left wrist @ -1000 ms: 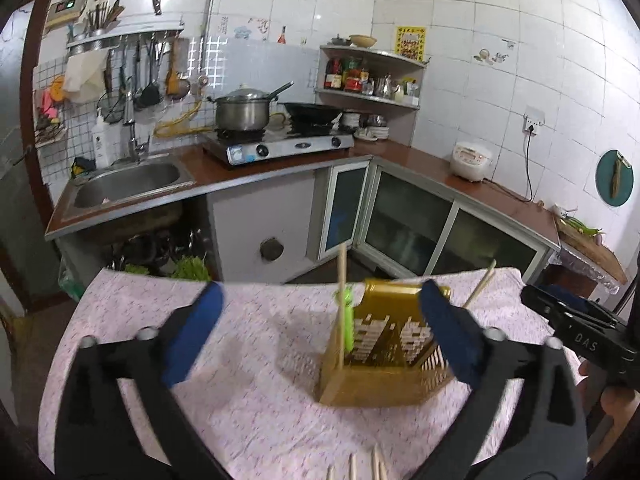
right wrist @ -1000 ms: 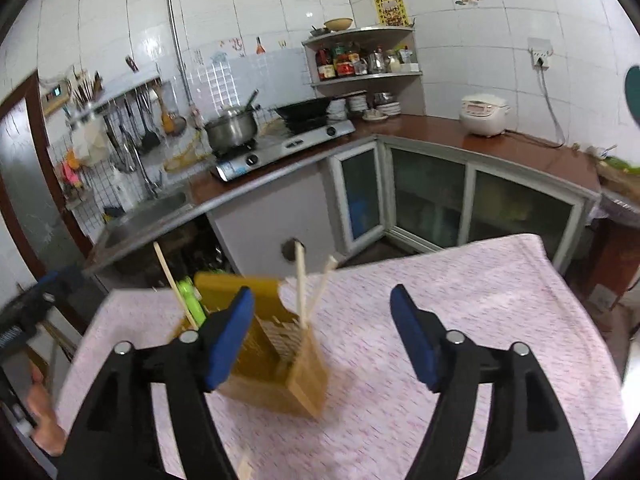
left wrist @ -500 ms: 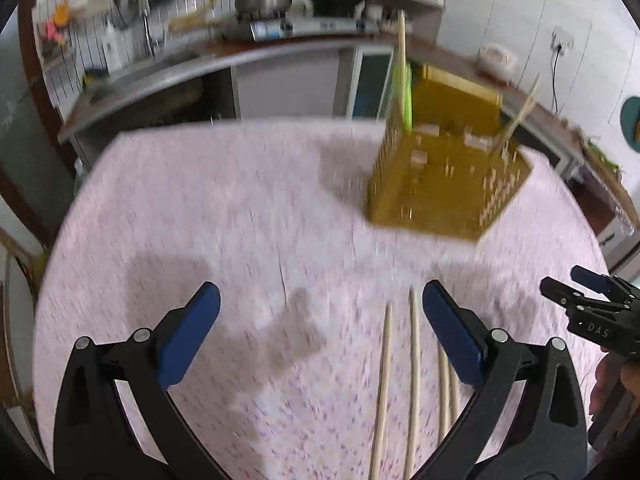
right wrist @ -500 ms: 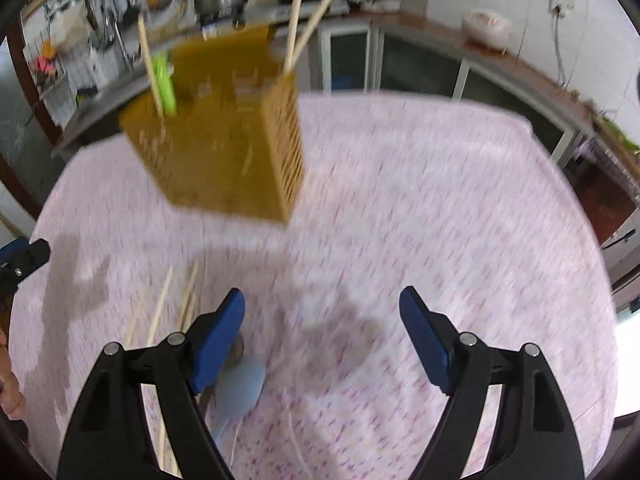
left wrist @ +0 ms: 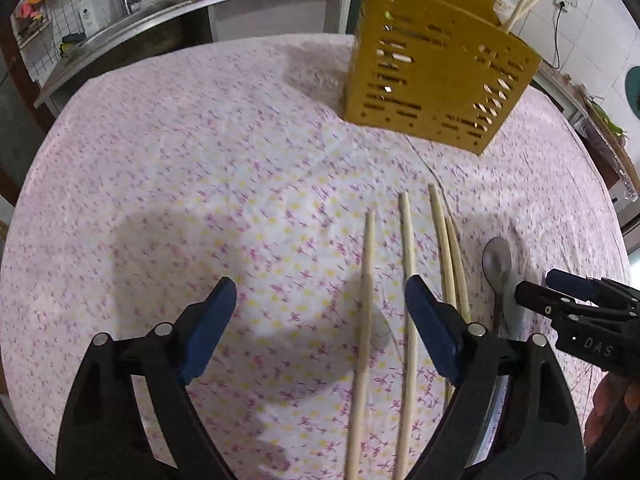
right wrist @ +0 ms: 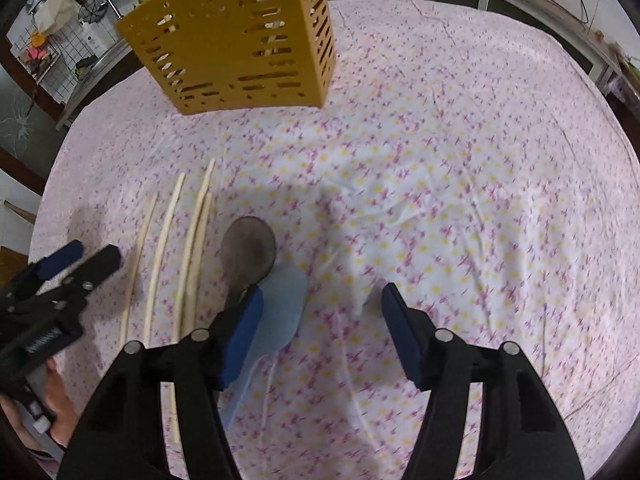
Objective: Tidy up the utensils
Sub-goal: 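Grasp a chopstick with the left tool while the right tool grasps the light-blue spoon, then lift the chopstick and blue spoon over the yellow holder and release both inside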
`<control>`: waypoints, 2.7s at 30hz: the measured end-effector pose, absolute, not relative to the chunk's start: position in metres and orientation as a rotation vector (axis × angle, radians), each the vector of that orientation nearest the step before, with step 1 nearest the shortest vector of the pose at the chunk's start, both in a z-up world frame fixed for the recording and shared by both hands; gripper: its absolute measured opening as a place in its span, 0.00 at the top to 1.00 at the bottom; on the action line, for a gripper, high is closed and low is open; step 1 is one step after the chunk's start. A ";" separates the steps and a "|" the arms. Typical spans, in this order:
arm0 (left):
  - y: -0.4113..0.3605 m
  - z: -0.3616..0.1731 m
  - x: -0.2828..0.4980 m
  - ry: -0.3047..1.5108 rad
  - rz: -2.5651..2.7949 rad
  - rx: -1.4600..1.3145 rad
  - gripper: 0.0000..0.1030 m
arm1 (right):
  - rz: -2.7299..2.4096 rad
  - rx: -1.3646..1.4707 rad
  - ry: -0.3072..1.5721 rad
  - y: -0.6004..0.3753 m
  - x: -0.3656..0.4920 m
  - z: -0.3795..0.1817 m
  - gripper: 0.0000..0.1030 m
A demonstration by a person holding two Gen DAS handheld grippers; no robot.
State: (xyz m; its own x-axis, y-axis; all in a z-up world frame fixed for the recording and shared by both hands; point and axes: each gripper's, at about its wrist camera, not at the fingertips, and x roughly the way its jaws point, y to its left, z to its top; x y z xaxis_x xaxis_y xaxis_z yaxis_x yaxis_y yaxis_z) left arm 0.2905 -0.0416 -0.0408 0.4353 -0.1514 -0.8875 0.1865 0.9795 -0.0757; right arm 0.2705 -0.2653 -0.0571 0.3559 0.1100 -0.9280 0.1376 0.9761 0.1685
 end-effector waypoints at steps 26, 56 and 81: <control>-0.044 -0.060 0.323 1.150 -0.200 0.075 0.73 | 0.031 0.229 1.256 -0.219 0.282 -0.063 0.81; -0.040 -0.021 0.331 1.059 -0.225 0.077 0.96 | 0.065 0.223 0.998 -0.281 0.294 -0.008 0.93; -0.075 0.169 0.334 0.451 -0.312 -0.033 0.96 | 0.132 0.276 0.489 -0.286 0.337 0.118 0.93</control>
State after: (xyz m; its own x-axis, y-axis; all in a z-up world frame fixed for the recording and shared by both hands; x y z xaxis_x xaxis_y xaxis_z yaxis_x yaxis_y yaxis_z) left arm 0.3343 -0.0748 0.1690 0.8534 -0.3033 -0.4239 0.2888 0.9522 -0.0999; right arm 0.3368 -0.2859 0.1178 0.8753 0.1901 -0.4446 -0.0587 0.9544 0.2926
